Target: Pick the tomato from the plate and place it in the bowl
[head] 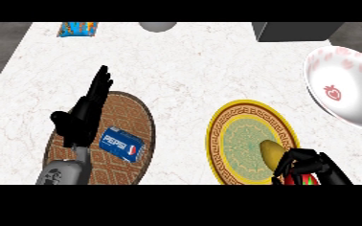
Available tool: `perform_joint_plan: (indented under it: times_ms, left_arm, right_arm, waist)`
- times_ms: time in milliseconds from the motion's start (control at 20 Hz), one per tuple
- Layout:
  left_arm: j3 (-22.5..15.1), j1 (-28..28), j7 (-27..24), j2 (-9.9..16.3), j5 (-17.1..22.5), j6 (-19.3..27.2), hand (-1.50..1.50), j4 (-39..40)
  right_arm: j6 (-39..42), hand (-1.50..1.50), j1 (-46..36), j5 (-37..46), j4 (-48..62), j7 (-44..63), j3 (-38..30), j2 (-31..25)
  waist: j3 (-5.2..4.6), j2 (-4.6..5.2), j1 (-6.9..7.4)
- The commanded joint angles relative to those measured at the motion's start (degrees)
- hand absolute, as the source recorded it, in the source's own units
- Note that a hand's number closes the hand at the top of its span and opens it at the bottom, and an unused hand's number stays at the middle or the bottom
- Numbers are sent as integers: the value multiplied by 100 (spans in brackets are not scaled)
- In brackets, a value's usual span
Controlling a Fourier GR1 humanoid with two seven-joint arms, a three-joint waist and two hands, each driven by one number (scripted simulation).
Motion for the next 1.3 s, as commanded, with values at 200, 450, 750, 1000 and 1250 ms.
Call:
perform_joint_plan:
  times_ms: [200, 450, 750, 1000, 1250]
  left_arm:
    - [11, -32, 155, 30, -18, -16, 0, -155]
    - [-156, 111, -46, -199, -123, 65, 0, -75]
    - [200, -261, 39, 128, 110, -283, 0, 132]
    - [99, -171, 279, 68, 167, -333, 0, -258]
    - [115, -134, -108, -68, -52, -183, 0, 168]
  right_arm:
    - [-120, 150, 1013, -402, -2462, 165, -1206, -476]
    - [16, 150, 837, -809, -3310, 1495, -2126, -636]
    - [-1, 150, -839, -1387, -3083, 3431, -2762, -1188]
    - [68, 150, -2071, -1650, -2083, 4044, -3211, -1783]
    - [370, 150, -2528, -1539, -1492, 4179, -3091, -1699]
  waist:
    - [-3, 3, -4]
    - [-2, 24, 68]
    - [-3, 49, 172]
    - [-1, 45, 231]
    - [2, 40, 161]
